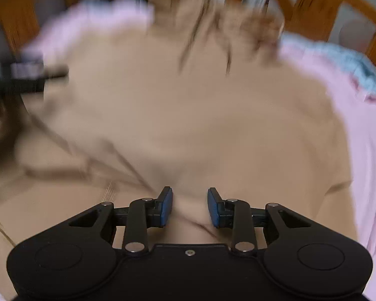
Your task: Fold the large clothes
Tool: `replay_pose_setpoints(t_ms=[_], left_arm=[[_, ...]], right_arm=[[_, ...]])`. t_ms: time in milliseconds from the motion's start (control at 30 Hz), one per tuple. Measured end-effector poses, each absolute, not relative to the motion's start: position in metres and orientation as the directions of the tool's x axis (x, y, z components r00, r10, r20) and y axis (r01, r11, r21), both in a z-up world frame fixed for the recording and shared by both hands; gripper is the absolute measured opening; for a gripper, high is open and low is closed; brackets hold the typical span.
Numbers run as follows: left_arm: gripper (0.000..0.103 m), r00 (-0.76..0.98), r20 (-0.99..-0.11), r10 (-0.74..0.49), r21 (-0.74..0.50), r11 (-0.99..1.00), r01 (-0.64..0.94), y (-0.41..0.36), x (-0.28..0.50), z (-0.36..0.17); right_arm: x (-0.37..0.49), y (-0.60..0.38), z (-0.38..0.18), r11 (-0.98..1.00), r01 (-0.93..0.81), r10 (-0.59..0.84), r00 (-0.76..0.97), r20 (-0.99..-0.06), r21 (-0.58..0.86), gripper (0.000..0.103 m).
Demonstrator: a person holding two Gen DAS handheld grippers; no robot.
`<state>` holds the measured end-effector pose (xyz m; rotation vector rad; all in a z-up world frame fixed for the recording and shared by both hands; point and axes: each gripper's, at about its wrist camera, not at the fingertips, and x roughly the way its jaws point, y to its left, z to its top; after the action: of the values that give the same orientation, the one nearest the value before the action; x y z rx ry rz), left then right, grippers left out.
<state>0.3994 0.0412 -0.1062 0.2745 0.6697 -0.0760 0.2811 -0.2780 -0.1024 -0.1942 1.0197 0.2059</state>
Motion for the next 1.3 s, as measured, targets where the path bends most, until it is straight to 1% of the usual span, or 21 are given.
replay_pose_setpoints(t_ms=[67,100,167,200,233,300,367,467,533,700,800,900,1000,1033,1067,1100,1133,1167,1200,1267,1300], left_arm=[[0.089,0.777,-0.63,-0.015,0.141,0.981,0.134,0.05,0.404,-0.103],[0.088,0.773,-0.633,-0.033,0.1,0.987,0.124,0.054,0.405,-0.099],[0.089,0.786,-0.613,-0.079,0.033,0.992,0.125,0.063,0.402,-0.089],[0.089,0.798,-0.596,-0.091,0.019,0.992,0.128,0.066,0.4,-0.084],[0.092,0.812,-0.576,-0.096,0.016,0.992,0.128,0.07,0.397,-0.079],[0.1,0.836,-0.538,-0.103,0.011,0.992,0.129,0.074,0.388,-0.07],[0.101,0.836,-0.532,-0.136,-0.008,0.988,0.156,0.072,0.384,-0.061],[0.101,0.809,-0.559,-0.182,-0.01,0.977,0.212,0.061,0.388,-0.047],[0.101,0.793,-0.576,-0.198,-0.008,0.971,0.237,0.051,0.393,-0.036],[0.103,0.748,-0.625,-0.222,-0.047,0.968,0.247,0.036,0.402,-0.004],[0.103,0.755,-0.637,-0.154,-0.007,0.981,0.194,0.032,0.403,0.005],[0.103,0.762,-0.643,-0.078,0.039,0.99,0.134,0.024,0.411,0.007],[0.103,0.753,-0.652,-0.089,-0.016,0.994,0.104,0.017,0.421,0.001],[0.103,0.746,-0.657,-0.107,-0.043,0.994,0.105,0.014,0.424,-0.002],[0.103,0.742,-0.658,-0.13,-0.068,0.991,0.113,0.008,0.428,-0.006],[0.103,0.739,-0.657,-0.147,-0.083,0.989,0.124,0.004,0.431,-0.009],[0.103,0.734,-0.658,-0.167,-0.096,0.986,0.138,-0.003,0.435,-0.013],[0.103,0.727,-0.661,-0.187,-0.107,0.982,0.155,-0.011,0.441,-0.016],[0.103,0.72,-0.662,-0.206,-0.118,0.978,0.171,-0.019,0.447,-0.02],[0.102,0.72,-0.655,-0.229,-0.135,0.973,0.186,-0.032,0.459,-0.023],[0.102,0.722,-0.649,-0.24,-0.147,0.971,0.191,-0.037,0.464,-0.023]], right_arm=[[0.28,-0.273,-0.098,0.957,-0.275,0.056,0.499,-0.865,-0.097,0.033],[0.282,-0.274,-0.091,0.961,-0.266,0.057,0.471,-0.88,-0.08,0.033],[0.282,-0.278,-0.068,0.964,-0.255,0.043,0.434,-0.9,-0.077,0.034],[0.281,-0.278,-0.054,0.961,-0.26,0.03,0.434,-0.9,-0.094,0.041],[0.281,-0.279,-0.035,0.959,-0.263,0.023,0.44,-0.898,-0.104,0.055],[0.288,-0.285,-0.007,0.958,-0.267,0.027,0.444,-0.896,-0.103,0.07],[0.302,-0.294,0.015,0.958,-0.263,0.023,0.463,-0.886,-0.113,0.071],[0.332,-0.313,0.031,0.964,-0.225,0.0,0.527,-0.85,-0.139,0.076],[0.359,-0.324,0.031,0.965,-0.226,0.03,0.589,-0.808,-0.129,0.081],[0.448,-0.354,-0.001,0.976,-0.18,0.05,0.735,-0.676,-0.124,0.081],[0.522,-0.369,-0.032,0.986,-0.12,0.028,0.8,-0.599,-0.114,0.076],[0.576,-0.377,-0.051,0.994,-0.077,0.017,0.809,-0.587,-0.078,0.075],[0.623,-0.387,-0.072,1.0,-0.024,0.009,0.772,-0.636,-0.015,0.074],[0.636,-0.39,-0.079,1.0,-0.01,0.017,0.747,-0.664,0.015,0.072],[0.643,-0.393,-0.082,0.999,0.004,0.019,0.744,-0.668,0.034,0.071],[0.645,-0.393,-0.083,0.999,0.01,0.022,0.749,-0.662,0.044,0.065],[0.647,-0.393,-0.082,0.998,0.006,0.031,0.764,-0.644,0.056,0.05],[0.646,-0.393,-0.08,0.998,-0.01,0.049,0.778,-0.627,0.065,0.037],[0.648,-0.393,-0.078,0.997,-0.029,0.063,0.784,-0.617,0.065,0.003],[0.64,-0.394,-0.07,0.996,-0.058,0.089,0.815,-0.572,0.071,0.002],[0.629,-0.395,-0.063,0.992,-0.089,0.123,0.844,-0.521,0.091,0.002]])
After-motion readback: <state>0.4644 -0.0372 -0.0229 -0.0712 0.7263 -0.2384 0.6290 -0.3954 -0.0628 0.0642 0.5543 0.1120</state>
